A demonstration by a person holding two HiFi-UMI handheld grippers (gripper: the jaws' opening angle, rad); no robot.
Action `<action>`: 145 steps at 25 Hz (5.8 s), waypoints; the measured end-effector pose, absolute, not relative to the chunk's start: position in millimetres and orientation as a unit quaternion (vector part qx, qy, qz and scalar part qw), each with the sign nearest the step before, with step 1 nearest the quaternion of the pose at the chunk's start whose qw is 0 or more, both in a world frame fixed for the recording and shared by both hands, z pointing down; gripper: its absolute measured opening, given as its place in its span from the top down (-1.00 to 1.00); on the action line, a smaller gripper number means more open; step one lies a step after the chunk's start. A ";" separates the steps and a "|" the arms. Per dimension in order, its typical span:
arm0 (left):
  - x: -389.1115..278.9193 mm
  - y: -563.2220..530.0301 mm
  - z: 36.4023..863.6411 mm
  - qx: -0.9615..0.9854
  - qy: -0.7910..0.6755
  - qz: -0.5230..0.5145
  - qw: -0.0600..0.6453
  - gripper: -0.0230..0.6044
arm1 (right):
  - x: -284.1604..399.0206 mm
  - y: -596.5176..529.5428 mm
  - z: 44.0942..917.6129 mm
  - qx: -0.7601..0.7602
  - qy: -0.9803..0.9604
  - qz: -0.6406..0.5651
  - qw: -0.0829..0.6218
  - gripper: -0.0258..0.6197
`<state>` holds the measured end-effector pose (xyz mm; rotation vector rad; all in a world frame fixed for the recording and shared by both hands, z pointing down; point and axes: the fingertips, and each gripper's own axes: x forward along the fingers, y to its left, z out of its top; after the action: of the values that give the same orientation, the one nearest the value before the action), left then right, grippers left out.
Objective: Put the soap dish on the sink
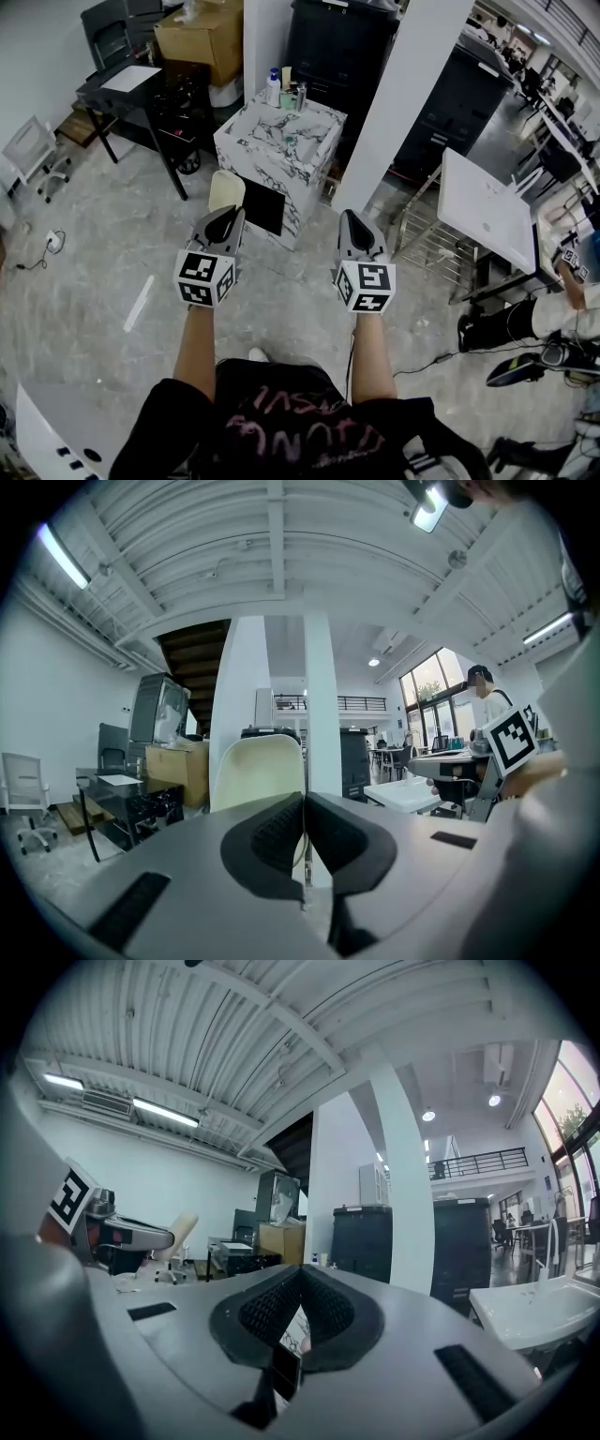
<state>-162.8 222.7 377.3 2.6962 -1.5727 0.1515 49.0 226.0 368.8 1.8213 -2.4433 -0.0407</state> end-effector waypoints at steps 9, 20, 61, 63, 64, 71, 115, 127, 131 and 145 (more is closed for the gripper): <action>-176.7 202.3 391.7 0.876 -0.479 0.051 0.020 0.86 | 27.2 210.5 376.4 0.608 -0.792 -0.010 0.056 0.88; -173.0 139.5 411.4 0.882 -0.466 0.068 0.029 0.86 | 24.6 149.2 385.1 0.612 -0.789 -0.009 0.051 0.88; -24.6 -159.8 431.6 0.892 -0.431 0.137 0.022 0.86 | 158.4 -154.0 415.9 0.616 -0.786 0.041 0.036 0.88; -20.9 -168.6 433.0 0.894 -0.425 0.137 0.024 0.86 | 162.9 -160.9 415.3 0.624 -0.780 0.042 0.033 0.88; -18.8 -173.5 434.4 0.896 -0.422 0.137 0.026 0.86 | 164.4 -164.7 414.9 0.628 -0.776 0.042 0.034 0.88; -10.6 -220.2 447.7 0.905 -0.403 0.128 0.045 0.86 | 171.6 -204.5 417.4 0.642 -0.765 0.041 0.041 0.88; 83.4 -481.0 634.6 0.915 -0.128 0.381 -0.025 0.86 | 209.2 -384.9 514.0 0.735 -0.662 0.114 0.093 0.88; 104.9 -502.7 692.6 0.885 -0.056 0.460 -0.038 0.85 | 224.0 -382.9 539.9 0.750 -0.638 0.143 0.103 0.88; 106.2 -500.9 705.3 0.879 -0.046 0.474 -0.033 0.85 | 233.6 -378.6 547.7 0.755 -0.631 0.147 0.106 0.88; 103.9 -503.3 699.3 0.882 -0.054 0.467 -0.027 0.69 | 231.9 -377.7 549.1 0.754 -0.631 0.152 0.104 0.88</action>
<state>103.9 -503.3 699.3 2.8217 -0.1716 1.4919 231.9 -377.7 549.1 2.2233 -1.8603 0.4489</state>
